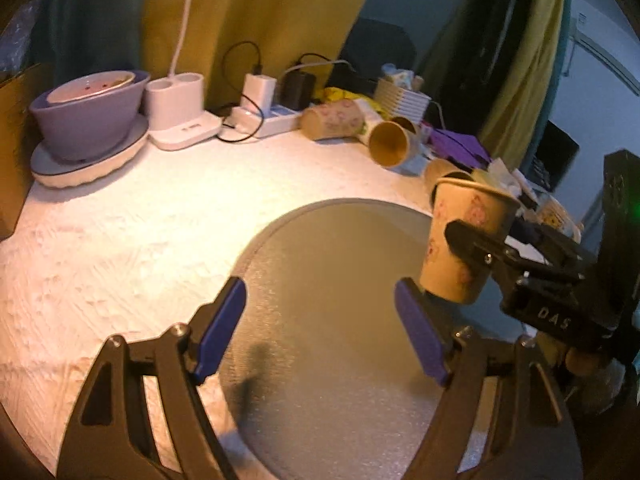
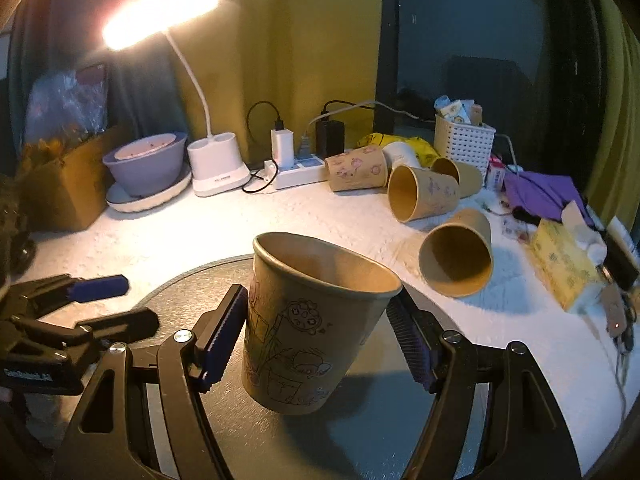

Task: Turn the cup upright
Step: 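Rotate the cup upright with the right gripper and lower it onto the mat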

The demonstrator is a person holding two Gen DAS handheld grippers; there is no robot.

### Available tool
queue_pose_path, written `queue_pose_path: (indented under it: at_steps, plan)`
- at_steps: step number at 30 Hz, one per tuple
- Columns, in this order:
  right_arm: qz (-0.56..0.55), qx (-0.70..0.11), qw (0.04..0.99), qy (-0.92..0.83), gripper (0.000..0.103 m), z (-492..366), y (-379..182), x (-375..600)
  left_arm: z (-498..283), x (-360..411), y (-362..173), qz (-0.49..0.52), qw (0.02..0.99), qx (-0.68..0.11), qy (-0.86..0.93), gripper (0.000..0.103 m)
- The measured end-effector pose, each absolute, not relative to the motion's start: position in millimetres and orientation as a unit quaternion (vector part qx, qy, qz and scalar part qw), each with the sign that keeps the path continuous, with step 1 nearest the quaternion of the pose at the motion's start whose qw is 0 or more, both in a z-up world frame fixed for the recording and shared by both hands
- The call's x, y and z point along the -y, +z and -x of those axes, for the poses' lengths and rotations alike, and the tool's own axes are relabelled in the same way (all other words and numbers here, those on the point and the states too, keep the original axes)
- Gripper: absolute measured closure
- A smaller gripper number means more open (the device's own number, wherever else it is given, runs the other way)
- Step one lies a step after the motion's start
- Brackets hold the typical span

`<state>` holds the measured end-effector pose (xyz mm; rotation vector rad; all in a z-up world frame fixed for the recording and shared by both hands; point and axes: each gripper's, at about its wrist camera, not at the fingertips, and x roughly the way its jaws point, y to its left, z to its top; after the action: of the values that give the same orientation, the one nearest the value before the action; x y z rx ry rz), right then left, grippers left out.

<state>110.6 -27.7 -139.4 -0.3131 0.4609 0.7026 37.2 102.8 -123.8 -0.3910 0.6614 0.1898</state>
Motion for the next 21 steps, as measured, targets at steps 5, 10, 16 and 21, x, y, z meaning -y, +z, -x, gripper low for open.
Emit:
queue_pose_path:
  at_steps: [5, 10, 16, 21]
  plan:
    - [0.166, -0.227, 0.898, 0.338, 0.029, -109.7, -141.9, 24.4, -37.7, -100.1, -126.5, 0.186, 0.922, -0.326, 0.093, 0.025]
    - [0.214, -0.230, 0.892, 0.324, 0.029, -104.8, -147.6, 17.4, -36.7, -99.0, -127.4, 0.185, 0.922, -0.328, 0.091, 0.025]
    - [0.233, -0.227, 0.889, 0.321, 0.029, -96.9, -149.4, 17.6, -37.2, -97.6, -126.4, 0.182, 0.924, -0.325, 0.089, 0.025]
    - [0.236, -0.233, 0.887, 0.321, 0.029, -93.7, -150.9, 22.3, -36.6, -95.6, -124.8, 0.178, 0.926, -0.322, 0.087, 0.025]
